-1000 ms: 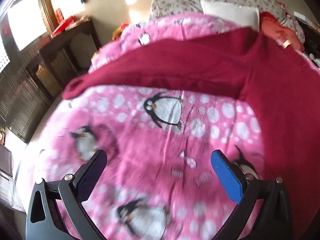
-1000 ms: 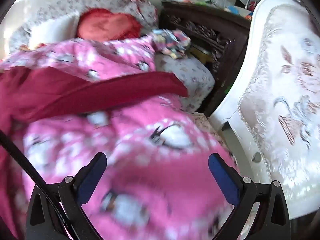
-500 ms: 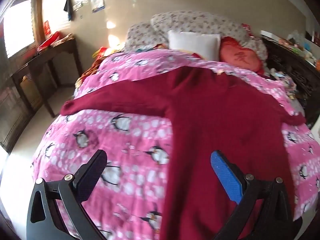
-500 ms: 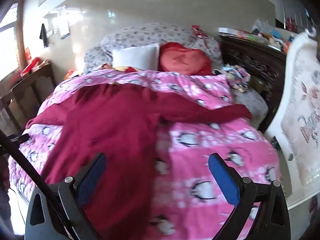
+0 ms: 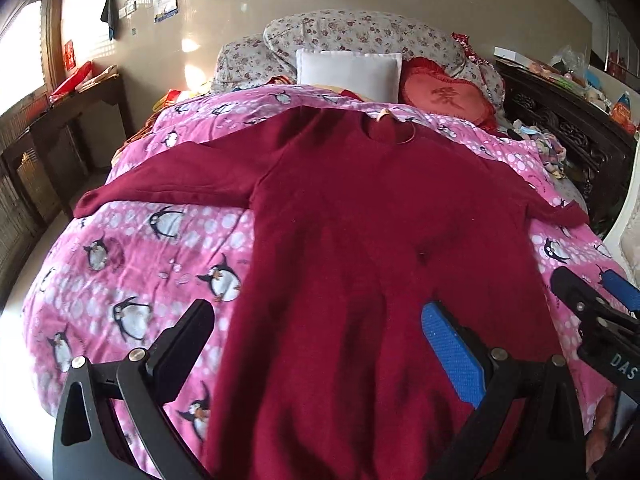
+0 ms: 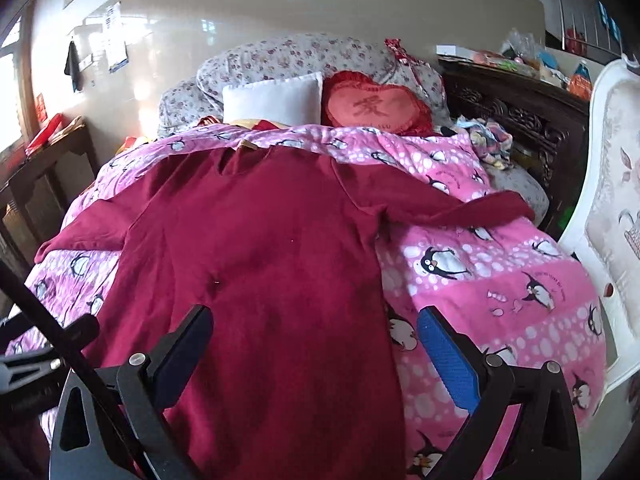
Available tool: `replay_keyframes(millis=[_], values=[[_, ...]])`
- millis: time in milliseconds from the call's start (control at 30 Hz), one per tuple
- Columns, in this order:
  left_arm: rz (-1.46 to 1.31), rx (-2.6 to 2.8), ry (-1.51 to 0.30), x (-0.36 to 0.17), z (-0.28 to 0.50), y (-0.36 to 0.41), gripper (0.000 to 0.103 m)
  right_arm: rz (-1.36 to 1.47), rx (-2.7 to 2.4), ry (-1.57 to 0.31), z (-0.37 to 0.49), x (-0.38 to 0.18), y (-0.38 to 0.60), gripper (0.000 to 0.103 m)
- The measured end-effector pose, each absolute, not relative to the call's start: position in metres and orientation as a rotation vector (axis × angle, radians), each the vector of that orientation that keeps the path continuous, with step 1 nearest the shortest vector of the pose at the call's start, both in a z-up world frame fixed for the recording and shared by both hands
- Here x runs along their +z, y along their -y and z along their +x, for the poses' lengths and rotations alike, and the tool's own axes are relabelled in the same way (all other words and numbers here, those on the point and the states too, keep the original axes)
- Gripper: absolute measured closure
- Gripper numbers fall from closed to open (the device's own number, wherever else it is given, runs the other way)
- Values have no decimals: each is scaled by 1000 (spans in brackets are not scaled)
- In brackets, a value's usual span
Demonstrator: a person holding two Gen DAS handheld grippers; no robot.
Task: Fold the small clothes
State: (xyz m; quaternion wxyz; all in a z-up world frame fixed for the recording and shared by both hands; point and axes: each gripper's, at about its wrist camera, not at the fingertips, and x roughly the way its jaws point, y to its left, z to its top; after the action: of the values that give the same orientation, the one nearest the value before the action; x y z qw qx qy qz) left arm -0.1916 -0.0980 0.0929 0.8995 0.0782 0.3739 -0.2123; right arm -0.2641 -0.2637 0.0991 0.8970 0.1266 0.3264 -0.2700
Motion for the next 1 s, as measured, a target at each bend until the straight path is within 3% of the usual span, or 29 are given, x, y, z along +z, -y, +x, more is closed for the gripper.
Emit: replay_keyframes(millis=[1000], values=[[173, -384, -792, 69, -174, 102, 0, 273, -547, -712, -238, 80, 262, 0]])
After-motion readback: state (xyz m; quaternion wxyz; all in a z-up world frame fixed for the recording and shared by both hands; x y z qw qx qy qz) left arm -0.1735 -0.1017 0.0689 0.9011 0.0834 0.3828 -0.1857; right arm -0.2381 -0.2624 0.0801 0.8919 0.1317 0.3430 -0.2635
